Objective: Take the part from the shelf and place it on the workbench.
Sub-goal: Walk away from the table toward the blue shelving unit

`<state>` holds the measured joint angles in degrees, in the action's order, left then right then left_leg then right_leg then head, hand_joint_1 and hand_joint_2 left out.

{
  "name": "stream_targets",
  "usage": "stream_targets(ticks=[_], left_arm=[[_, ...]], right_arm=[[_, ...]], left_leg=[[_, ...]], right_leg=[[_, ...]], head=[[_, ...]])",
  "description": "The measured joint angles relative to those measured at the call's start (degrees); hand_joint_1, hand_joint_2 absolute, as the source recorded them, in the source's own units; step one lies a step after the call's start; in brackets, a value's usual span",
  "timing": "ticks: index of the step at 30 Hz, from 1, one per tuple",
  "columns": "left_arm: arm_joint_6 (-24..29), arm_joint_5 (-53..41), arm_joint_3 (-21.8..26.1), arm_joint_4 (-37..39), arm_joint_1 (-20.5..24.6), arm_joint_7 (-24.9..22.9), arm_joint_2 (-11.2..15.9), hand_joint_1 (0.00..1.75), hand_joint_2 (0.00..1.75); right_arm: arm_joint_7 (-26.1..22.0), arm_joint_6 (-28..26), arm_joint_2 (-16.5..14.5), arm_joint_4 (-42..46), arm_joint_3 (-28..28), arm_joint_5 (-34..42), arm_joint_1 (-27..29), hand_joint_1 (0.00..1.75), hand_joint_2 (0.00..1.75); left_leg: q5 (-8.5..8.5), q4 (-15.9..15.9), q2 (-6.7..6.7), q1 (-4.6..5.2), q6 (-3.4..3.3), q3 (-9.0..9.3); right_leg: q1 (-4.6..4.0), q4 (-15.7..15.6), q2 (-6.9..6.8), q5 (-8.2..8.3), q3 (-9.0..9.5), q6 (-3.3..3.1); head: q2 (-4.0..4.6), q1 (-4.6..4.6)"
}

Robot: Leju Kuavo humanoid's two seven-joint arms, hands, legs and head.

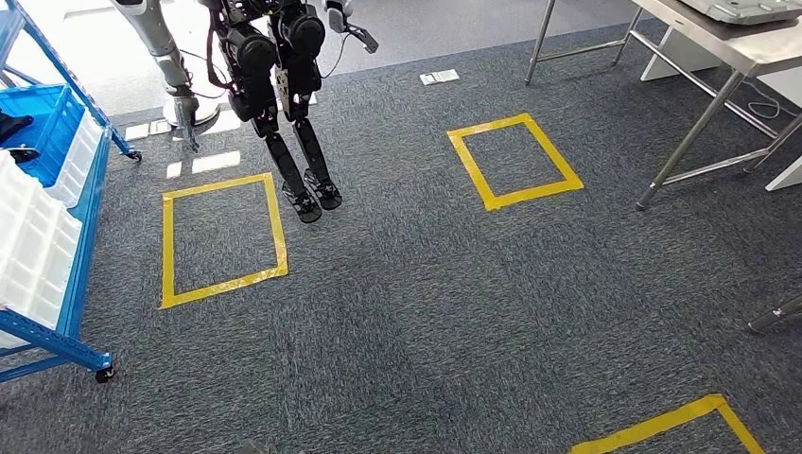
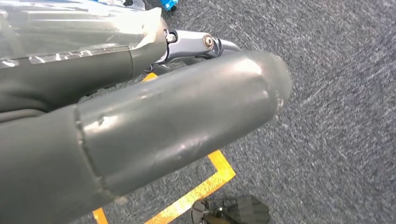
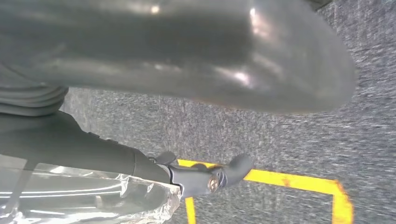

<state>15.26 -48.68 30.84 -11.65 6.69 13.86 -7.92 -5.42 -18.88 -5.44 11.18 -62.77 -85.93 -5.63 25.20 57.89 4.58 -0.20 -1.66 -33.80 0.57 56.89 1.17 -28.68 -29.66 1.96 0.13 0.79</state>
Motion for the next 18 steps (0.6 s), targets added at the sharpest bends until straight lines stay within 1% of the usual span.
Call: stream_targets(ticks=[1,3,6,7,8,9,10,11,12,14,15,16,17,18], left_arm=[[0.0,0.0,0.0,0.0,0.0,0.0,0.0,0.0,0.0],[0.0,0.0,0.0,0.0,-0.1,0.0,0.0,0.0,0.0],[0.0,0.0,0.0,0.0,-0.1,0.0,0.0,0.0,0.0],[0.0,0.0,0.0,0.0,-0.1,0.0,0.0,0.0,0.0],[0.0,0.0,0.0,0.0,0.0,0.0,0.0,0.0,0.0],[0.0,-0.1,0.0,0.0,0.0,0.0,0.0,0.0,0.0],[0.0,-0.1,0.0,0.0,0.0,-0.1,0.0,0.0,0.0],[0.0,-0.1,0.0,0.0,0.0,-0.2,0.0,0.0,0.0],[0.0,-0.2,0.0,0.0,0.1,-0.3,0.0,0.0,0.0],[0.0,-0.2,0.0,0.0,0.2,-0.3,0.0,0.0,0.0],[0.0,-0.2,0.0,0.0,0.3,-0.3,0.0,0.0,0.0],[0.0,-0.3,0.0,0.0,0.2,-0.3,0.0,0.0,0.0],[0.0,-0.3,0.0,0.0,0.2,-0.3,0.0,0.0,0.0],[0.0,-0.3,0.0,0.0,0.2,-0.3,0.0,0.0,0.0]], right_arm=[[0.0,0.0,0.0,0.0,0.0,0.0,0.0,0.0,0.0],[0.0,0.0,0.0,0.0,0.0,0.1,0.0,0.0,0.0],[0.0,0.0,0.0,0.0,0.0,0.1,0.0,0.0,0.0],[0.0,0.0,0.0,0.0,0.0,0.1,-0.1,0.0,0.0],[0.0,0.0,0.0,0.0,0.0,0.1,-0.1,0.0,0.0],[-0.1,0.0,0.0,0.0,0.0,0.0,0.0,0.0,0.0],[-0.1,0.0,0.0,0.0,0.0,-0.1,0.0,0.0,0.0],[-0.1,0.0,0.0,0.0,0.0,-0.2,0.0,0.0,0.0],[-0.1,0.0,-0.1,0.0,0.1,-0.2,0.0,0.0,0.0],[-0.1,0.1,-0.1,0.0,0.2,-0.3,-0.1,0.0,0.0],[-0.1,0.1,-0.1,0.0,0.3,-0.3,-0.1,0.0,0.0],[-0.1,0.1,-0.1,0.0,0.3,-0.3,-0.2,0.0,0.0],[-0.1,0.1,-0.1,0.0,0.3,-0.3,-0.3,0.0,0.0],[-0.1,0.1,-0.1,0.0,0.3,-0.3,-0.3,0.0,0.0]], left_leg=[[-0.1,-0.1,0.15,-0.04,0.25,-0.07],[-0.21,-0.1,0.35,-0.08,0.52,-0.18],[-0.21,-0.1,0.37,-0.09,0.55,-0.19],[0.23,0.4,-0.25,-0.12,0.64,-0.38],[1.05,1.5,-1.09,-0.17,0.77,-0.81],[3.18,5.1,-2.17,-0.26,1.02,-2.45],[4.99,9.2,-3.36,-0.38,1.31,-4.29],[4.93,9.1,-4.79,-0.46,1.4,-3.93],[4.53,8.3,-6.01,-0.44,1.32,-3.26],[1.46,0.9,-7.49,-0.15,0.73,0.6],[1.51,0.6,-7.1,0.09,0.42,0.59],[1.35,0.4,-6.55,0.08,0.04,0.59],[1.14,0.1,-6.04,0.1,-0.37,0.64],[0.86,-0.2,-5.51,0.03,-0.84,0.7]], right_leg=[[-0.04,0.0,-0.2,0.09,0.09,-0.32],[0.01,-0.1,-0.46,0.27,0.27,-0.66],[0.12,-0.1,-0.5,0.31,0.29,-0.73],[0.29,-0.2,-0.66,0.42,0.33,-0.91],[0.45,-0.2,-0.88,0.53,0.36,-1.23],[0.46,-0.3,-1.38,0.6,0.36,-1.62],[0.42,-0.3,-2.22,0.64,0.35,-2.0],[0.23,-0.3,-3.25,0.53,0.44,-2.18],[-0.13,-0.3,-4.29,0.32,0.49,-2.08],[-0.6,-0.2,-5.74,-0.05,0.73,-1.6],[-0.77,-0.2,-6.18,-0.18,0.76,-1.31],[-0.84,-0.2,-6.48,-0.31,0.76,-1.04],[-0.77,0.3,-6.13,-0.66,0.61,-0.76],[-0.66,1.6,-5.18,-1.5,0.06,-0.59]], head=[[0.0,0.01],[0.0,-0.02],[0.0,-0.02],[0.0,0.0],[0.0,0.08],[0.0,0.18],[0.0,0.29],[0.0,0.38],[0.0,0.38],[0.0,0.23],[0.0,0.16],[0.0,0.13],[0.0,0.12],[0.0,0.11]])
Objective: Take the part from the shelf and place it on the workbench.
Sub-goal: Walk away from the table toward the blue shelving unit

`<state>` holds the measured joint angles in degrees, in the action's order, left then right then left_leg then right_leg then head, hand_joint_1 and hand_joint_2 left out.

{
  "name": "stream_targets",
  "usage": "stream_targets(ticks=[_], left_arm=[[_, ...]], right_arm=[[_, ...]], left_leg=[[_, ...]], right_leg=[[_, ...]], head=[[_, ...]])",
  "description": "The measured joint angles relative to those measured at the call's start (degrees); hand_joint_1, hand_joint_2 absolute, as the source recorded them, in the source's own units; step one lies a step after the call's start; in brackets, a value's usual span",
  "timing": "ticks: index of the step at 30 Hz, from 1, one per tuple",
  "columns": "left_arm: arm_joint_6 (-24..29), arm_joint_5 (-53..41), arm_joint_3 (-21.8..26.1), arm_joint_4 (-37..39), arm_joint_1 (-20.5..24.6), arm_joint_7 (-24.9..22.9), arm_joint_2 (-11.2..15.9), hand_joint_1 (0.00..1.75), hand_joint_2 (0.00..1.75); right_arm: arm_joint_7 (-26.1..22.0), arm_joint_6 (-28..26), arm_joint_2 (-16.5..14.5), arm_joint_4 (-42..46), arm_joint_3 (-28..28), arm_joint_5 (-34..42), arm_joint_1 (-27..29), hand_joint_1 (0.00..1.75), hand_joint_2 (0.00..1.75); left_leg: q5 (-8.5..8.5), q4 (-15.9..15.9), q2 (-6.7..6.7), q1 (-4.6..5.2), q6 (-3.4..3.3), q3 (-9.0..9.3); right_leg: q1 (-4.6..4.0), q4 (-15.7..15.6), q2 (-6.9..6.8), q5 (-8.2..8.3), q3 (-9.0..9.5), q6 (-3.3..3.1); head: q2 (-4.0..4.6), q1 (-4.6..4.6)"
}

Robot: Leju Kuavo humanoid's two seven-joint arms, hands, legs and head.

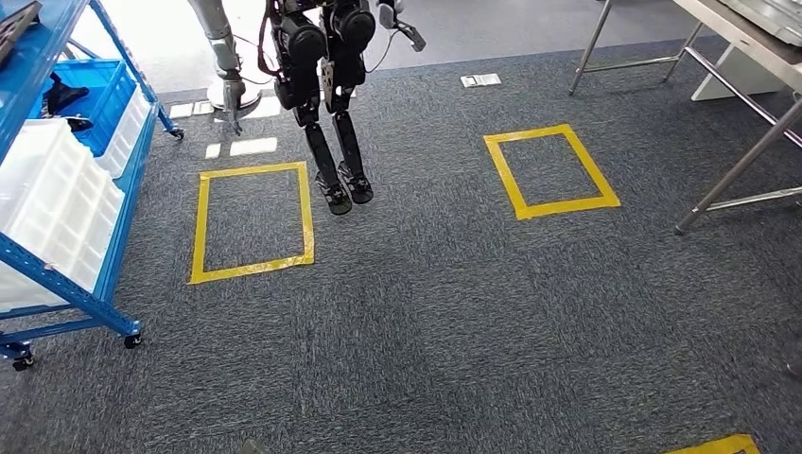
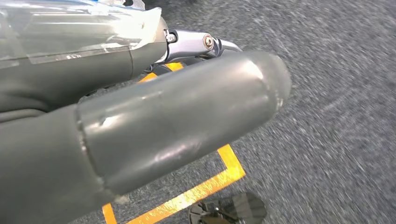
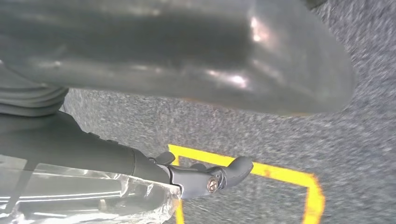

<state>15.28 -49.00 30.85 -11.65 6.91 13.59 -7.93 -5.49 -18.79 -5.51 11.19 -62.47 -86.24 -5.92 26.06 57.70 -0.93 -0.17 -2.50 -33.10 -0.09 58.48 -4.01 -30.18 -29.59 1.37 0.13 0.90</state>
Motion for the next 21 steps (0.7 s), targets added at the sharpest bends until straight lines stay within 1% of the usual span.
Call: stream_targets(ticks=[1,2,3,4,5,6,7,8,9,10,11,12,13,14,15,16,17,18,19,20,21], left_arm=[[0.0,0.0,0.0,0.0,0.1,0.0,0.0,0.0,0.0],[0.0,0.0,0.0,0.0,0.1,0.0,0.0,0.0,0.0],[0.0,-0.1,0.0,0.0,0.2,0.0,0.0,0.0,0.0],[0.0,-0.1,0.0,0.0,0.1,0.0,-0.1,0.0,0.0],[0.0,-0.1,0.0,0.0,0.0,0.0,-0.1,0.0,0.0],[0.0,-0.1,0.0,0.0,0.0,0.0,-0.1,0.0,0.0],[0.0,-0.1,0.0,0.0,0.0,0.0,-0.1,0.0,0.0],[0.0,-0.1,0.0,0.0,0.0,0.0,-0.1,0.0,0.0],[0.0,-0.1,0.0,0.0,0.0,0.0,-0.1,0.0,0.0],[0.0,-0.1,0.0,0.0,0.0,0.0,0.0,0.0,0.0],[0.0,-0.2,0.0,0.0,0.0,0.0,0.0,0.0,0.0],[0.0,-0.2,0.0,0.0,0.0,0.0,0.0,0.0,0.0],[0.0,-0.2,0.0,0.0,-0.1,0.0,0.0,0.0,0.0],[0.0,-0.2,0.0,0.0,-0.1,0.0,0.0,0.0,0.0],[0.0,-0.2,0.0,0.0,-0.1,0.0,0.1,0.0,0.0],[0.0,-0.2,0.0,0.0,-0.1,0.0,0.1,0.0,0.0],[0.0,-0.2,0.0,0.0,0.0,0.0,0.1,0.0,0.0],[0.0,-0.2,0.0,0.0,0.0,0.0,0.1,0.0,0.0],[0.0,-0.2,0.0,0.0,0.1,0.0,0.1,0.0,0.0],[0.0,-0.2,0.0,0.0,0.0,0.0,0.1,0.0,0.0],[0.0,-0.2,0.0,0.0,0.0,0.0,0.1,0.0,0.0]], right_arm=[[0.0,0.0,0.0,0.0,0.0,0.0,0.0,0.0,0.0],[0.0,0.0,0.0,0.0,0.0,0.0,0.1,0.0,0.0],[0.0,0.0,-0.1,0.0,0.0,0.0,0.2,0.0,0.0],[0.0,0.0,-0.1,0.0,0.0,0.0,0.3,0.0,0.0],[0.0,0.0,0.0,0.0,0.0,0.0,0.3,0.0,0.0],[0.0,0.0,0.0,0.0,0.0,0.0,0.4,0.0,0.0],[0.0,0.0,0.0,0.0,0.0,0.0,0.4,0.0,0.0],[0.0,0.0,0.0,0.0,0.0,0.0,0.3,0.0,0.0],[0.0,0.0,0.0,0.0,0.0,0.0,0.3,0.0,0.0],[0.0,0.0,0.0,0.0,0.0,0.0,0.3,0.0,0.0],[0.0,0.0,0.0,0.0,0.0,0.0,0.3,0.0,0.0],[0.0,0.0,0.0,0.0,0.0,0.0,0.2,0.0,0.0],[0.0,0.0,0.0,0.0,0.0,0.0,0.2,0.0,0.0],[0.0,0.0,0.0,0.0,0.1,0.0,0.1,0.0,0.0],[-0.1,0.0,0.0,0.0,0.1,0.0,0.1,0.0,0.0],[-0.2,0.0,0.0,0.0,0.1,0.0,0.1,0.0,0.0],[-0.2,0.0,0.0,0.0,0.1,0.0,0.1,0.0,0.0],[-0.2,0.0,0.0,0.0,0.1,0.0,0.2,0.0,0.0],[-0.3,0.0,0.0,0.0,0.1,0.0,0.3,0.0,0.0],[-0.3,0.0,0.0,0.0,0.1,0.0,0.3,0.0,0.0],[-0.3,0.0,0.1,0.0,0.1,0.0,0.3,0.0,0.0]], left_leg=[[-0.28,-0.2,0.54,-0.14,-0.42,0.03],[-0.41,-0.3,1.1,-0.13,-0.63,-0.06],[-0.5,-0.3,1.73,-0.15,-0.78,-0.18],[-0.54,-0.2,2.43,-0.14,-0.8,-0.27],[-0.56,-0.2,3.13,-0.13,-0.78,-0.32],[-0.59,-0.2,3.87,-0.15,-0.73,-0.32],[-0.62,-0.1,4.62,-0.2,-0.64,-0.3],[-0.63,0.0,5.32,-0.26,-0.47,-0.3],[-0.59,0.2,6.0,-0.2,-0.18,-0.37],[-0.57,0.3,6.52,-0.13,0.14,-0.48],[-0.57,0.5,6.96,-0.05,0.5,-0.65],[-0.65,0.5,7.36,0.0,0.87,-0.82],[-0.78,0.4,7.68,-0.09,1.15,-1.0],[-0.64,0.7,7.24,-0.16,1.4,-1.24],[0.1,1.7,6.08,-0.21,1.63,-1.77],[1.5,3.8,4.57,-0.25,1.8,-2.76],[3.48,7.2,2.91,-0.28,1.97,-4.3],[5.54,11.3,1.9,-0.34,2.13,-6.19],[6.99,14.9,1.51,-0.41,2.25,-7.9],[7.57,17.2,1.32,-0.45,2.3,-8.96],[6.97,17.2,1.17,-0.47,2.29,-8.86]], right_leg=[[0.14,2.6,1.27,-1.41,-1.17,0.02],[0.36,6.2,2.56,-3.17,-2.84,-0.07],[0.45,10.3,3.32,-4.9,-4.81,-0.15],[0.54,13.6,3.62,-6.03,-6.46,-0.03],[0.63,15.2,3.73,-6.26,-7.27,0.29],[0.76,14.3,3.83,-5.42,-6.92,0.81],[0.98,11.2,4.09,-3.82,-5.49,1.4],[1.29,6.9,4.86,-1.99,-3.51,1.96],[1.47,3.0,5.81,-0.43,-1.82,2.2],[1.54,0.4,6.47,0.55,-0.76,2.1],[1.48,-0.8,6.89,0.97,-0.26,1.74],[1.25,-0.9,6.64,1.11,-0.25,1.19],[1.31,-0.9,6.07,1.27,-0.18,0.67],[1.38,-1.0,5.6,1.45,-0.06,0.23],[1.46,-1.1,5.03,1.6,-0.06,-0.28],[1.5,-1.1,4.43,1.71,-0.06,-0.77],[1.28,-1.2,3.76,1.72,-0.08,-1.14],[1.05,-1.2,3.04,1.69,-0.13,-1.46],[0.85,-1.1,2.31,1.65,-0.17,-1.6],[0.7,-1.1,1.61,1.59,-0.19,-1.67],[0.6,-1.1,0.96,1.55,-0.17,-1.73]], head=[[0.0,-0.04],[0.0,-0.09],[0.0,-0.09],[0.0,-0.1],[0.0,-0.09],[0.0,-0.09],[0.0,-0.09],[0.0,-0.12],[0.0,-0.17],[0.0,-0.18],[0.0,-0.2],[0.0,-0.21],[0.0,-0.17],[0.0,-0.17],[0.0,-0.08],[0.0,0.03],[0.0,0.11],[0.0,0.21],[0.0,0.2],[0.0,0.2],[0.0,0.21]])
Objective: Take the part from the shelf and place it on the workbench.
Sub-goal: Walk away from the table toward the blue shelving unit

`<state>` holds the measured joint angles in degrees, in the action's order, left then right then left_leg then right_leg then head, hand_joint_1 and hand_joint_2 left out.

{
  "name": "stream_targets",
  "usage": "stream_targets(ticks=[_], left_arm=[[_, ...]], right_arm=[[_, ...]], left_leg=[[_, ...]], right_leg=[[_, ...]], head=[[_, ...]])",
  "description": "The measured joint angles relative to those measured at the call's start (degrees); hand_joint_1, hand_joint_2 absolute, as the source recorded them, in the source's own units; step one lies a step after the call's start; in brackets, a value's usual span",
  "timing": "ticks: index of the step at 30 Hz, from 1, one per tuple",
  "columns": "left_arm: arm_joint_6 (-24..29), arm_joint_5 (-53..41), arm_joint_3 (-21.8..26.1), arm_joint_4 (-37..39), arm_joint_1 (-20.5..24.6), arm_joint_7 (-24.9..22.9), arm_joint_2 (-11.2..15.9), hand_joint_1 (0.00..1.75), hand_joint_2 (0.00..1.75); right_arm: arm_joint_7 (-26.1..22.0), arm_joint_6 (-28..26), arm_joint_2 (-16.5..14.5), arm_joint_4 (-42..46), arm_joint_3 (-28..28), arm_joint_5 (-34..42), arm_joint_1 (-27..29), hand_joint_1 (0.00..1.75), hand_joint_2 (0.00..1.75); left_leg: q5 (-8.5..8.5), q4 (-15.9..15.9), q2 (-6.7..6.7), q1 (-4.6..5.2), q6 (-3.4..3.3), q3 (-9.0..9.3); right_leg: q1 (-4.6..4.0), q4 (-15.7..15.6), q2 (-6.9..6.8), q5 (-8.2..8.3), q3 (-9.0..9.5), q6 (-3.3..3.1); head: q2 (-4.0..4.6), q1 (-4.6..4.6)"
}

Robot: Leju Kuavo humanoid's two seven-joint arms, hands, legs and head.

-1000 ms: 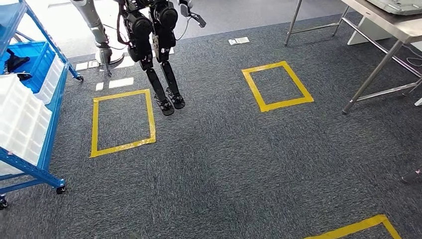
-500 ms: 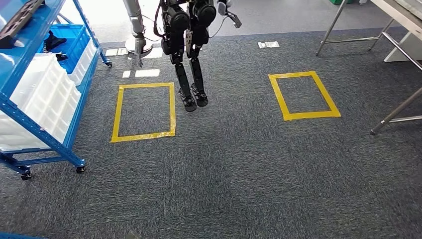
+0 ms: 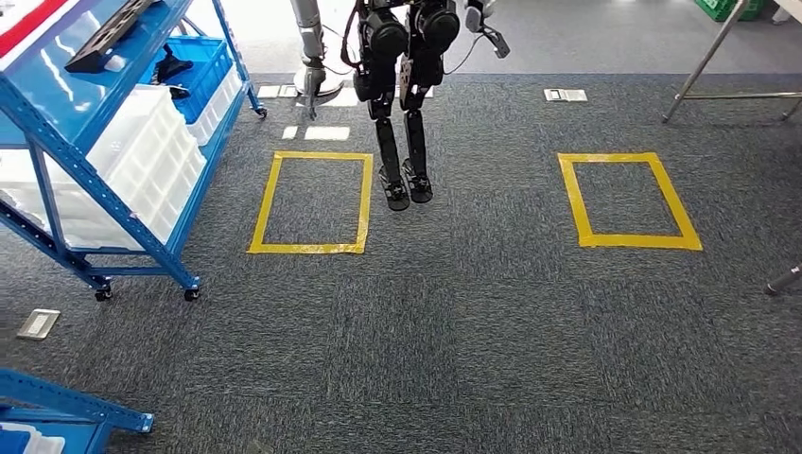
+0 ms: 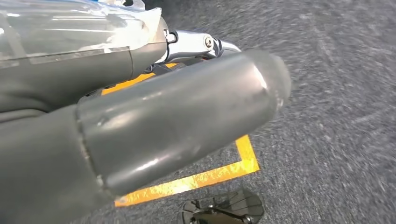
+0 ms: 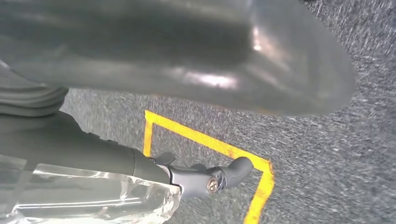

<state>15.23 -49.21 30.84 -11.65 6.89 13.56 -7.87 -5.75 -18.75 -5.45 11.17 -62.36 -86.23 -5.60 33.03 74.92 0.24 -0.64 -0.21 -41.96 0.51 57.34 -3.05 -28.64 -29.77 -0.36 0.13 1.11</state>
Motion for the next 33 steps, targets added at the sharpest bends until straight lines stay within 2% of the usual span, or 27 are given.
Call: stream_targets(ticks=[1,2,3,5,6,8,9,10,12,13,14,15,16,17,18,19,20,21,23,25,27,28,29,30,31,32,33], left_arm=[[0.0,0.0,0.0,0.0,0.0,0.0,0.0,0.0,0.0],[0.0,0.0,0.0,0.0,0.0,0.0,0.0,0.0,0.0],[0.0,0.0,0.0,0.0,0.0,0.0,0.0,0.0,0.0],[0.0,0.0,0.0,0.0,0.3,0.0,0.0,0.0,0.0],[0.0,0.0,0.0,0.0,0.4,0.0,0.0,0.0,0.0],[0.0,0.0,0.0,0.0,0.4,0.0,0.0,0.0,0.0],[0.0,0.0,0.0,0.0,0.3,0.0,0.0,0.0,0.0],[0.0,0.0,0.0,0.0,0.3,0.0,0.0,0.0,0.0],[0.0,0.0,0.0,0.0,0.5,0.0,-0.1,0.0,0.0],[0.0,0.0,0.0,0.0,0.5,0.0,-0.1,0.0,0.0],[0.0,0.0,0.0,0.0,0.5,0.0,-0.2,0.0,0.0],[0.0,0.0,0.0,0.0,0.4,-0.1,-0.2,0.0,0.0],[0.0,0.0,0.0,0.0,0.4,-0.1,-0.2,0.0,0.0],[0.0,0.0,0.0,0.0,0.3,-0.2,-0.2,0.0,0.0],[0.0,0.0,0.0,0.0,0.3,-0.2,-0.2,0.0,0.0],[0.0,0.0,0.0,0.0,0.3,-0.2,-0.2,0.0,0.0],[0.0,0.0,0.0,0.0,0.3,-0.3,-0.2,0.0,0.0],[0.0,0.0,0.0,0.0,0.3,-0.3,-0.2,0.0,0.0],[0.0,0.0,0.0,0.0,0.2,-0.5,-0.2,0.0,0.0],[0.0,0.0,0.0,0.0,0.2,-0.6,-0.2,0.0,0.0],[0.0,0.0,0.0,0.0,0.2,-0.6,-0.2,0.0,0.0],[0.0,0.0,0.0,0.0,0.3,-0.6,-0.3,0.0,0.0],[0.0,0.0,0.0,0.0,0.2,-0.6,-0.3,0.0,0.0],[0.0,0.0,0.0,0.0,0.2,-0.7,-0.3,0.0,0.0],[0.0,0.0,0.0,0.0,0.1,-0.7,-0.3,0.0,0.0],[0.0,0.0,0.0,0.0,0.1,-0.7,-0.3,0.0,0.0],[0.0,0.0,0.0,0.0,0.1,-0.7,-0.3,0.0,0.0]], right_arm=[[0.0,0.0,0.0,0.0,0.0,0.0,0.0,0.0,0.0],[0.0,0.0,0.0,0.0,0.0,0.0,-0.1,0.0,0.0],[0.0,0.0,0.0,0.0,0.0,0.0,-0.1,0.0,0.0],[-0.1,0.0,0.0,0.0,0.1,0.0,-0.2,0.0,0.0],[-0.1,0.0,0.0,0.0,0.1,0.0,-0.2,0.0,0.0],[-0.1,0.0,0.0,0.0,0.1,0.0,-0.3,0.0,0.0],[-0.1,0.0,0.0,0.0,0.2,0.0,-0.4,0.0,0.0],[-0.1,0.0,0.0,0.0,0.2,0.0,-0.4,0.0,0.0],[-0.1,0.0,0.0,0.0,0.2,0.0,-0.2,0.0,0.0],[-0.1,0.0,0.0,0.0,0.2,0.0,-0.1,0.0,0.0],[-0.1,0.0,0.0,0.0,0.2,0.0,0.0,0.0,0.0],[-0.1,0.0,0.0,0.0,0.2,0.0,0.1,0.0,0.0],[-0.1,0.0,0.0,0.0,0.2,0.0,0.1,0.0,0.0],[-0.1,0.0,0.1,0.0,0.2,0.0,0.1,0.0,0.0],[-0.1,0.0,0.1,0.0,0.2,0.0,0.0,0.0,0.0],[-0.1,0.0,0.1,0.0,0.2,0.0,-0.1,0.0,0.0],[-0.1,0.1,0.1,0.0,0.2,0.0,-0.1,0.0,0.0],[-0.1,0.1,0.0,0.0,0.2,0.0,-0.2,0.0,0.0],[-0.1,0.2,0.0,0.0,0.3,0.0,-0.3,0.0,0.0],[-0.1,0.3,0.0,0.0,0.3,-0.1,-0.3,0.0,0.0],[-0.1,0.3,0.0,0.0,0.3,-0.2,-0.3,0.0,0.0],[-0.1,0.3,0.1,0.0,0.3,-0.2,-0.2,0.0,0.0],[-0.1,0.3,0.1,0.0,0.3,-0.2,-0.1,0.0,0.0],[-0.1,0.3,0.1,0.0,0.4,-0.2,-0.1,0.0,0.0],[-0.1,0.4,0.1,0.0,0.4,-0.3,-0.2,0.0,0.0],[-0.1,0.4,0.1,0.0,0.4,-0.3,-0.2,0.0,0.0],[-0.1,0.4,0.1,0.0,0.5,-0.3,-0.3,0.0,0.0]], left_leg=[[-1.46,-2.1,-0.25,0.0,-0.08,1.2],[-3.27,-5.8,-1.04,0.04,-0.27,3.22],[-4.75,-9.9,-2.53,0.21,-0.46,5.45],[-6.03,-14.9,-4.6,0.59,-0.9,8.09],[-6.0,-15.8,-4.75,0.81,-1.07,8.35],[-6.3,-16.2,-3.29,0.81,-1.68,8.34],[-6.55,-16.6,-2.63,0.72,-2.08,8.48],[-6.86,-16.9,-1.96,0.57,-2.52,8.61],[-7.24,-17.1,-0.51,0.46,-3.08,8.55],[-7.34,-17.1,0.31,0.46,-3.19,8.44],[-7.39,-17.1,1.16,0.46,-3.18,8.37],[-7.44,-17.1,1.99,0.45,-3.12,8.34],[-7.49,-17.0,2.79,0.41,-3.03,8.35],[-7.52,-16.9,3.55,0.35,-2.88,8.38],[-7.52,-16.8,4.26,0.34,-2.61,8.35],[-7.48,-16.6,4.86,0.4,-2.3,8.27],[-7.46,-16.5,5.32,0.48,-1.97,8.13],[-7.52,-16.5,5.72,0.54,-1.62,7.97],[-7.68,-16.5,6.06,0.38,-1.07,7.63],[-6.35,-14.5,3.9,0.21,-0.6,6.66],[-2.62,-8.1,0.96,0.12,-0.23,3.81],[-0.76,-4.2,0.37,0.05,-0.09,1.95],[0.36,-1.1,0.13,0.0,-0.04,0.51],[0.41,0.1,0.02,0.0,-0.07,-0.01],[-0.6,-1.0,-0.11,0.02,-0.2,0.66],[-2.28,-4.1,-0.43,0.06,-0.43,2.39],[-3.92,-8.3,-1.66,0.24,-0.81,4.73]], right_leg=[[-0.06,0.0,-0.61,-0.04,0.06,-0.04],[-0.13,0.0,-1.15,-0.1,0.16,-0.07],[-0.36,0.0,-1.67,-0.22,0.26,-0.01],[-0.85,0.1,-2.58,-0.5,0.36,0.31],[-1.05,0.1,-3.12,-0.62,0.4,0.51],[-1.09,0.2,-4.07,-0.91,0.51,0.92],[-1.01,0.9,-3.44,-1.47,0.3,1.06],[-0.87,2.7,-2.12,-2.53,-0.37,1.1],[-0.46,9.5,1.33,-5.82,-3.42,0.88],[-0.28,13.4,2.22,-7.32,-5.31,0.86],[-0.15,16.1,2.62,-8.13,-6.7,1.07],[0.01,16.7,2.78,-7.93,-7.11,1.51],[0.2,14.9,2.94,-6.76,-6.39,2.11],[0.5,11.2,3.37,-4.93,-4.69,2.78],[0.85,7.0,4.44,-3.17,-2.84,3.33],[1.0,3.6,5.25,-1.79,-1.49,3.47],[1.04,1.5,5.89,-0.98,-0.64,3.34],[0.88,0.8,6.14,-0.71,-0.42,2.96],[0.7,0.7,5.19,-0.31,-0.24,2.01],[0.78,0.6,4.18,0.0,-0.2,1.08],[0.5,0.5,2.91,0.01,-0.27,0.31],[0.27,0.5,2.17,-0.04,-0.33,0.07],[0.07,0.5,1.43,-0.06,-0.38,-0.03],[-0.07,0.5,0.73,-0.09,-0.42,-0.11],[-0.19,0.5,0.08,-0.12,-0.41,-0.15],[-0.3,0.5,-0.51,-0.16,-0.36,-0.18],[-0.4,0.5,-1.05,-0.21,-0.25,-0.21]], head=[[0.0,-0.01],[0.0,0.01],[0.0,0.04],[0.0,-0.03],[0.0,-0.08],[0.0,-0.2],[0.0,-0.24],[0.0,-0.3],[0.0,-0.42],[0.0,-0.43],[0.0,-0.44],[0.0,-0.43],[0.0,-0.43],[0.0,-0.43],[0.0,-0.47],[0.0,-0.51],[0.0,-0.53],[0.0,-0.52],[0.0,-0.43],[0.0,-0.23],[0.0,0.03],[0.0,0.13],[0.0,0.13],[0.0,0.14],[0.0,0.15],[0.0,0.14],[0.0,0.15]])
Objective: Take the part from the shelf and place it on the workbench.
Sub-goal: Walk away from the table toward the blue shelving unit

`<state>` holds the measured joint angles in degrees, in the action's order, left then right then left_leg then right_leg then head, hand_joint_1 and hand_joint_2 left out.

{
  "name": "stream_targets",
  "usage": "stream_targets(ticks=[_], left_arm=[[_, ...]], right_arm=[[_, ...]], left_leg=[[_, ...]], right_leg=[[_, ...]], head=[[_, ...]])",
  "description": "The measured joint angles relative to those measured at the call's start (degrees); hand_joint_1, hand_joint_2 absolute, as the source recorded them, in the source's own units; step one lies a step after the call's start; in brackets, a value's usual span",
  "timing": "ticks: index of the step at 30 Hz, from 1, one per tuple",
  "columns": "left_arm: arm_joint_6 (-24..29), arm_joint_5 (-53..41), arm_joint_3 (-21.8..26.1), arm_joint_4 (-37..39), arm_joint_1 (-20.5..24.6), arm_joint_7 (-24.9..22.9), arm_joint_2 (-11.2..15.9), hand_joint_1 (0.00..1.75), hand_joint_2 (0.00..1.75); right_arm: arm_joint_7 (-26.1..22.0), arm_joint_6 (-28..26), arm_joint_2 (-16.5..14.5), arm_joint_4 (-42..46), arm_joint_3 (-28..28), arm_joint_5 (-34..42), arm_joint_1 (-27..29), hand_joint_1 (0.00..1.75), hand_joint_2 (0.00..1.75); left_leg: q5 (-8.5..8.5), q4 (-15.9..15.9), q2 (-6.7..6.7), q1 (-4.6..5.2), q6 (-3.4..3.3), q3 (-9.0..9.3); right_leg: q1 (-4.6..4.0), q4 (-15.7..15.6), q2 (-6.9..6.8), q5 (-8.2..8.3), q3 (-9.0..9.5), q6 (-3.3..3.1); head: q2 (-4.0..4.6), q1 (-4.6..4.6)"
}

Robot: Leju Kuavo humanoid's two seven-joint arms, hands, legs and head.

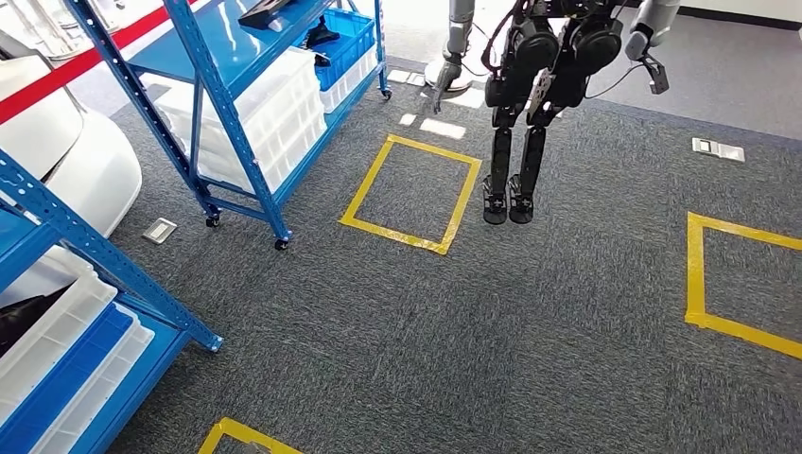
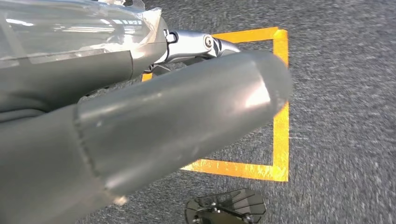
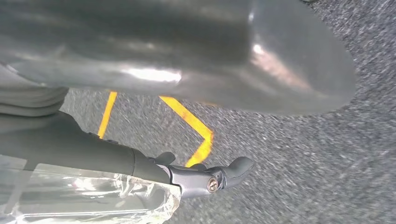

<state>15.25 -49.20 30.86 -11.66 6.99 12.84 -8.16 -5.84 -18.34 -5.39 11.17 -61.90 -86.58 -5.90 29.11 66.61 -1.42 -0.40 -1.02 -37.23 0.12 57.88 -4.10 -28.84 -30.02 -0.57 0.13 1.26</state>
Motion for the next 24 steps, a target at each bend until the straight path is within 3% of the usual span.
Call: stream_targets(ticks=[2,3,5,7,9,10,12,13,15,16,18,20,22,24], left_arm=[[0.1,0.0,0.0,0.0,0.2,0.0,0.0,0.0,0.0],[0.1,0.0,0.0,0.0,0.3,0.0,0.0,0.0,0.0],[0.1,0.0,0.0,0.0,0.4,0.0,0.1,0.0,0.0],[0.1,0.0,0.0,0.0,0.3,0.0,0.1,0.0,0.0],[0.1,0.0,0.0,0.0,0.5,0.0,0.0,0.0,0.0],[0.1,0.0,0.0,0.0,0.6,-0.1,0.0,0.0,0.0],[0.1,-0.1,0.0,0.0,0.5,-0.1,0.0,0.0,0.0],[0.1,-0.1,0.0,0.0,0.5,-0.1,-0.1,0.0,0.0],[0.0,-0.1,0.0,0.0,0.5,-0.1,-0.1,0.0,0.0],[0.0,-0.1,0.0,0.0,0.5,-0.1,-0.1,0.0,0.0],[0.0,-0.1,0.0,0.0,0.5,-0.1,-0.1,0.0,0.0],[0.0,-0.1,0.0,0.0,0.3,-0.2,0.0,0.0,0.0],[0.0,-0.1,0.0,0.0,0.2,-0.3,0.0,0.0,0.0],[0.0,-0.1,0.0,0.0,0.2,-0.3,0.0,0.0,0.0]], right_arm=[[0.0,0.1,0.0,0.0,0.2,0.0,-0.1,0.0,0.0],[0.0,0.2,0.0,0.0,0.3,-0.1,-0.1,0.0,0.0],[0.0,0.4,-0.1,0.0,0.4,-0.2,-0.2,0.0,0.0],[0.0,0.5,-0.1,0.0,0.5,-0.3,-0.3,0.0,0.0],[0.0,0.6,0.0,0.0,0.5,-0.4,-0.2,0.0,0.0],[0.1,0.7,0.0,0.0,0.5,-0.4,-0.1,0.0,0.0],[0.1,0.7,0.0,0.0,0.5,-0.3,0.1,0.0,0.0],[0.1,0.7,0.1,0.0,0.5,-0.2,0.1,0.0,0.0],[0.2,0.6,0.2,0.0,0.5,-0.1,0.1,0.0,0.0],[0.2,0.6,0.2,0.0,0.5,-0.1,0.0,0.0,0.0],[0.2,0.6,0.1,0.0,0.5,-0.1,0.0,0.0,0.0],[0.3,0.6,0.1,0.0,0.5,0.0,-0.2,0.0,0.0],[0.3,0.6,0.0,0.0,0.5,0.1,-0.2,0.0,0.0],[0.4,0.6,0.0,0.0,0.5,0.1,-0.1,0.0,0.0]], left_leg=[[-1.75,-6.2,-2.16,0.59,-0.67,3.3],[-1.87,-7.4,-2.77,0.92,-0.94,3.87],[-2.13,-7.9,-1.6,1.1,-1.39,3.87],[-2.86,-8.8,-0.39,0.77,-1.94,4.23],[-3.44,-9.4,0.9,0.46,-2.39,4.36],[-3.56,-9.5,1.66,0.4,-2.55,4.27],[-3.64,-9.4,3.3,0.36,-2.52,4.2],[-3.66,-9.3,4.1,0.31,-2.43,4.21],[-3.59,-9.0,5.64,0.12,-2.04,4.17],[-3.47,-8.7,6.3,0.14,-1.68,4.05],[-3.36,-8.3,7.27,0.26,-0.88,3.66],[-3.59,-8.4,7.95,0.13,-0.25,3.27],[-2.84,-7.3,6.37,-0.11,0.25,2.63],[0.33,-2.1,3.31,-0.19,0.65,0.31]], right_leg=[[-0.36,0.0,-1.01,-0.21,0.15,0.23],[-0.45,0.0,-1.5,-0.31,0.21,0.39],[-0.54,-0.1,-2.46,-0.45,0.34,0.8],[-0.45,1.2,-0.91,-1.29,-0.1,1.2],[-0.1,6.7,2.28,-3.97,-2.58,1.21],[0.09,10.5,3.23,-5.53,-4.38,1.15],[0.48,15.4,3.74,-6.79,-6.85,1.66],[0.7,14.7,3.82,-6.03,-6.7,2.24],[1.33,7.7,4.78,-2.66,-3.67,3.61],[1.45,4.1,5.68,-1.29,-2.11,3.93],[1.42,0.3,6.84,-0.07,-0.58,3.51],[1.19,0.2,6.15,0.17,-0.51,2.38],[1.25,0.1,5.22,0.48,-0.38,1.46],[1.1,0.0,4.06,0.56,-0.4,0.77]], head=[[0.0,-0.06],[0.0,-0.08],[0.0,-0.09],[0.0,-0.18],[0.0,-0.33],[0.0,-0.36],[0.0,-0.4],[0.0,-0.4],[0.0,-0.42],[0.0,-0.51],[0.0,-0.55],[0.0,-0.47],[0.0,-0.32],[0.0,-0.05]])
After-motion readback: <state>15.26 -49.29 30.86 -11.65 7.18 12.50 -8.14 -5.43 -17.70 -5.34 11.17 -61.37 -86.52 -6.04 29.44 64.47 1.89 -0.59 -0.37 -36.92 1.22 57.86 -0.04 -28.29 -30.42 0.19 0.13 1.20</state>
